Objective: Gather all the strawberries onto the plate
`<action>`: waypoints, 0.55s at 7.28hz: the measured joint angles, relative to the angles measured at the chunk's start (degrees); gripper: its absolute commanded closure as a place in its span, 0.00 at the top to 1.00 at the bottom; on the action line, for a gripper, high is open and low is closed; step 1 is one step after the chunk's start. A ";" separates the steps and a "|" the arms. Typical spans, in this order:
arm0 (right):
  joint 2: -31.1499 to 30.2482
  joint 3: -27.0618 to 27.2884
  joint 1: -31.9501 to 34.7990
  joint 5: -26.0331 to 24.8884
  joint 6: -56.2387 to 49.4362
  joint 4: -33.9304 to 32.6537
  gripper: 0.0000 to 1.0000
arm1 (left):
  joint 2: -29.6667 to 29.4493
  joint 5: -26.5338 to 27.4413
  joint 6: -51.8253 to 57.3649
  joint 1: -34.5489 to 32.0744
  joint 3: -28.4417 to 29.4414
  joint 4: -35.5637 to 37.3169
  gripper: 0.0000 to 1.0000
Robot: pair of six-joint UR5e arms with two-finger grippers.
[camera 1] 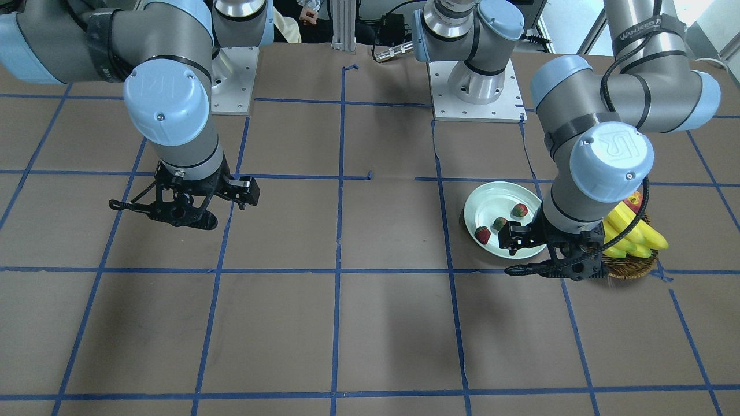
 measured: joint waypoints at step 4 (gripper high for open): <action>-0.68 -0.13 1.74 -0.13 4.39 0.50 1.00 | 1.13 2.00 3.72 -1.52 -0.69 -2.33 1.00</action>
